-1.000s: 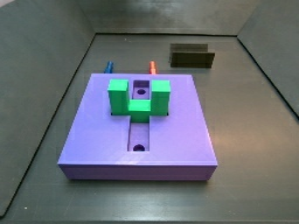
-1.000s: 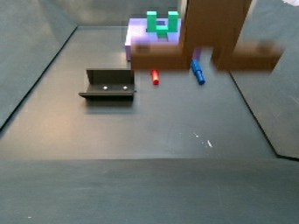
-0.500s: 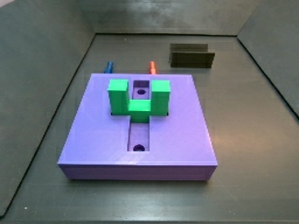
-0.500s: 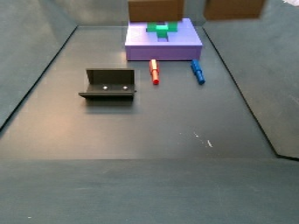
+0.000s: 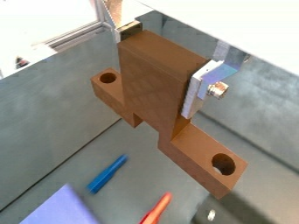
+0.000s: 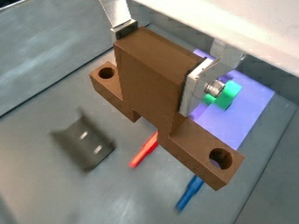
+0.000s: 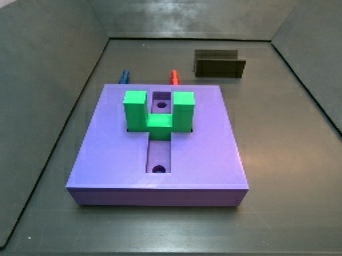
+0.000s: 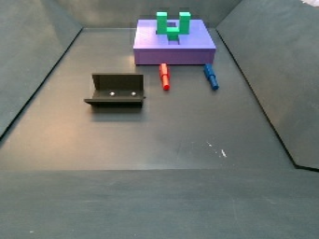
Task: Pick up the brown object. Move up. Move to above the board. Insert the brown object.
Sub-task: Move to above the board, then insert the brown object.
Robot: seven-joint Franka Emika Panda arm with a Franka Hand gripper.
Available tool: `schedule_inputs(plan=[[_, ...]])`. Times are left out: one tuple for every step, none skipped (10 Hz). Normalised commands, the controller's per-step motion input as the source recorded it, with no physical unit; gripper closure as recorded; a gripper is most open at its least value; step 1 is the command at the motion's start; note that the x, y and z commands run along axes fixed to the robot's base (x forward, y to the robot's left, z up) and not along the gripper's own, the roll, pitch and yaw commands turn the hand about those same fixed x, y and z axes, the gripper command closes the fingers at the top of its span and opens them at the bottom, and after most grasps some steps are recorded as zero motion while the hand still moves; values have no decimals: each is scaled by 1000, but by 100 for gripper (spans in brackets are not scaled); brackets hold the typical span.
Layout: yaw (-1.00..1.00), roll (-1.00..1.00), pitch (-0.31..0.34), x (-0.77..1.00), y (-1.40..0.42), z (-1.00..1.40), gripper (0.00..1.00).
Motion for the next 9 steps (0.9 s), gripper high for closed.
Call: schedule_inputs(plan=[[10, -10, 36, 80, -1400, 150, 100], [7, 7, 56, 85, -1400, 154, 100], [5, 7, 89, 109, -1400, 158, 100], [7, 8, 118, 144, -1400, 160, 100], [0, 4, 138, 170, -1400, 165, 100], [8, 12, 163, 131, -798, 114, 100], [6, 15, 158, 109, -448, 79, 100], [10, 17, 113, 71, -230, 44, 100], [-389, 21, -67, -100, -89, -246, 100]])
